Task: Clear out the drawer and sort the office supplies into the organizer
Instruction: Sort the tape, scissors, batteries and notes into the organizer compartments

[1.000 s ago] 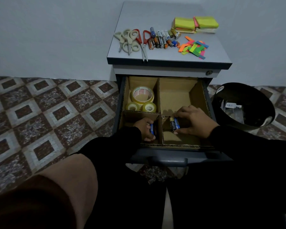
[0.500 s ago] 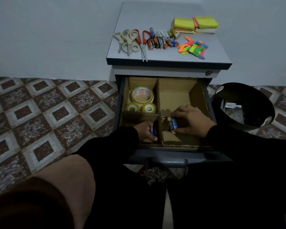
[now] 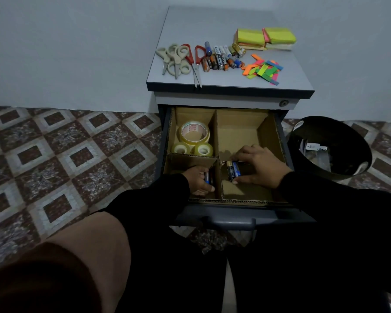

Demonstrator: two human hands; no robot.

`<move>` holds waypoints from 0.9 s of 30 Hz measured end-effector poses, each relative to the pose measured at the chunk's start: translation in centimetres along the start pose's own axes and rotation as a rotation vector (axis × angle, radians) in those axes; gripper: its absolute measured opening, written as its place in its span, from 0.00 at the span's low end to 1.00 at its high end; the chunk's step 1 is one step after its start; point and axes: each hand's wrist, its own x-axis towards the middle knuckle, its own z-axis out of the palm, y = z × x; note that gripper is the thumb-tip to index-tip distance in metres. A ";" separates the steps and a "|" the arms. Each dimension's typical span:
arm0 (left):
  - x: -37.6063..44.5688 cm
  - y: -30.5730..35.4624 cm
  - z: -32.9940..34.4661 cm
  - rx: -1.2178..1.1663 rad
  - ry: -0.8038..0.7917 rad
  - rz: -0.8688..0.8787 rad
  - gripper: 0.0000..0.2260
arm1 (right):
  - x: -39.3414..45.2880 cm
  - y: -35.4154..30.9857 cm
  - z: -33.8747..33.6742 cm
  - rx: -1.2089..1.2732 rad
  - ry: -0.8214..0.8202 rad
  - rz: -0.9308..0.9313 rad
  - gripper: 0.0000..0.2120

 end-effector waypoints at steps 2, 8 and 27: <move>0.0 0.0 -0.1 0.012 0.032 -0.005 0.31 | 0.0 -0.1 -0.1 -0.006 0.002 0.001 0.30; -0.3 0.1 0.1 0.220 0.093 0.032 0.30 | 0.0 -0.5 -0.3 -0.019 0.005 0.005 0.29; -4.0 1.8 -2.2 -0.049 0.164 0.248 0.01 | 0.7 -2.8 -0.7 -0.062 0.052 -0.012 0.30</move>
